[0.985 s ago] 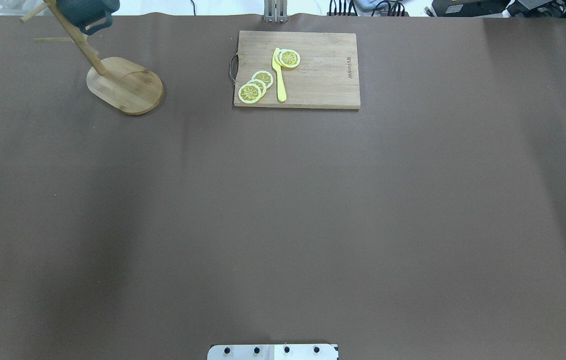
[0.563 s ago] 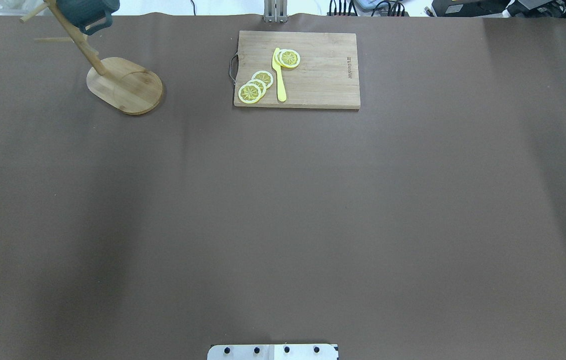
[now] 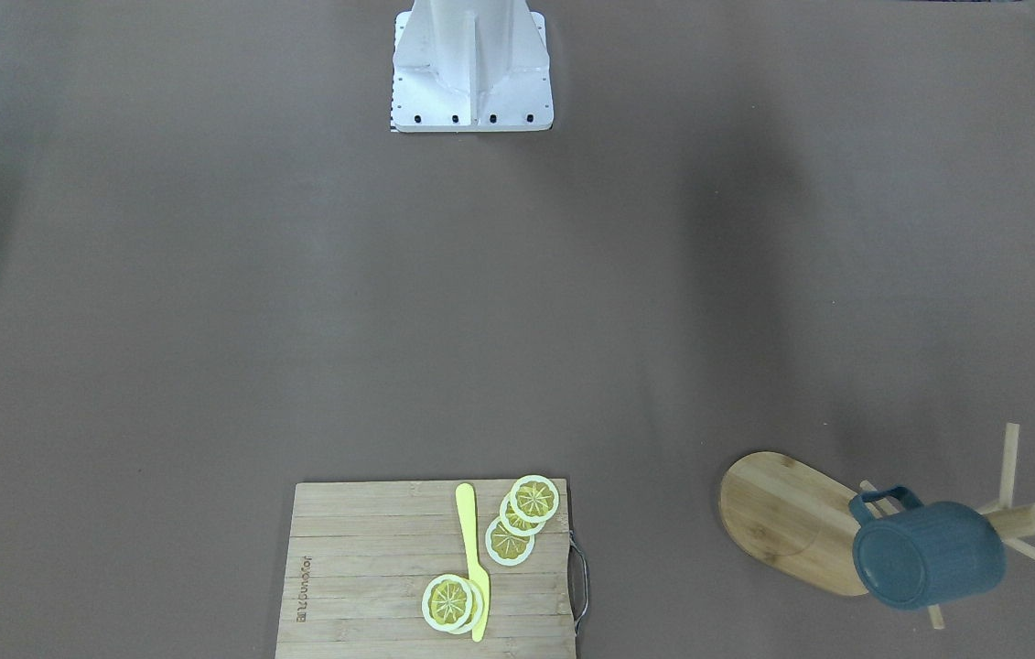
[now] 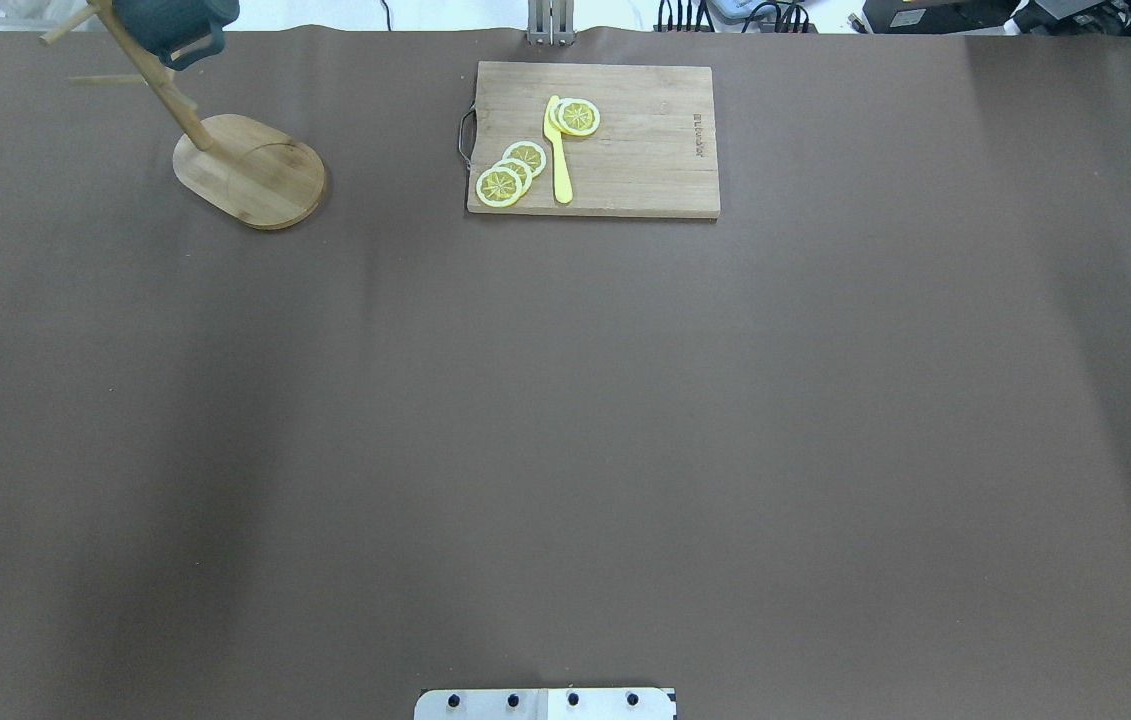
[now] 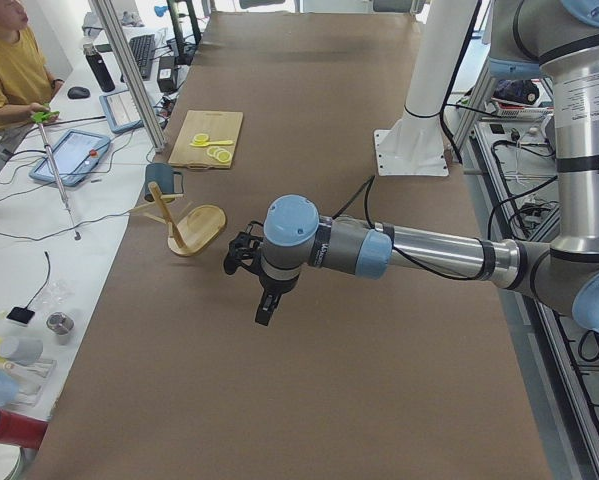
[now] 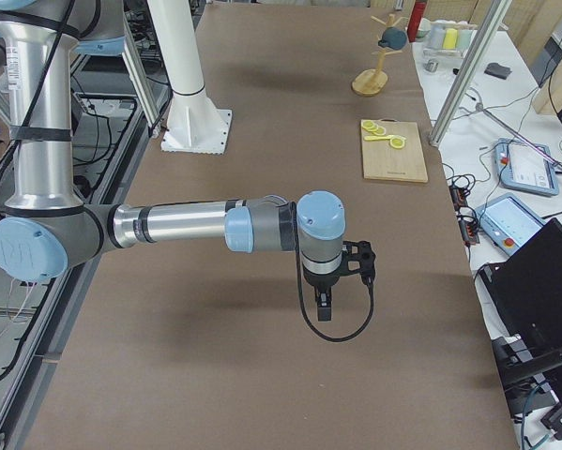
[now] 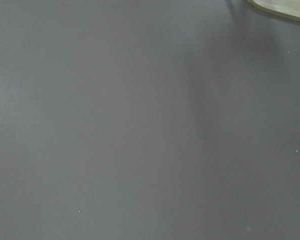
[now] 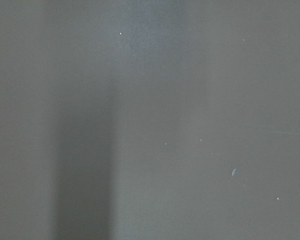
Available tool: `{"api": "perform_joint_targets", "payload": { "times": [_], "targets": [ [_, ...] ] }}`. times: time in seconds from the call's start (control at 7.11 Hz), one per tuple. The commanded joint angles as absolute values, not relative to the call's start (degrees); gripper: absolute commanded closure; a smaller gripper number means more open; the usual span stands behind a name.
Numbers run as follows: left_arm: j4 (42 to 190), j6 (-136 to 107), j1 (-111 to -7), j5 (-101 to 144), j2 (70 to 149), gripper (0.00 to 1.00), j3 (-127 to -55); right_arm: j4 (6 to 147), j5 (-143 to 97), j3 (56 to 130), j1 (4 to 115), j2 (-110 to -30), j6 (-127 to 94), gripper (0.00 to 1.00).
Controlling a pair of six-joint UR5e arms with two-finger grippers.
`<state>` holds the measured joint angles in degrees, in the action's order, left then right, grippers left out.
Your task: Hang cup on storage rack
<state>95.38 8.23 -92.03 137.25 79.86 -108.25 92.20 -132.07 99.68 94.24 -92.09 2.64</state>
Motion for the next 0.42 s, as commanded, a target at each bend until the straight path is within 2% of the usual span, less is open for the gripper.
{"api": "perform_joint_targets", "payload": {
  "times": [0.0,0.28],
  "targets": [
    [95.45,8.26,-92.02,137.29,79.89,0.02,-108.28,92.2,-131.92,99.75,94.22,-92.11,2.64,0.0],
    [95.54,8.26,-92.02,137.37,80.15,0.02,-108.28,92.2,-131.84,99.58,94.22,-91.93,2.64,0.0]
  ]
}}
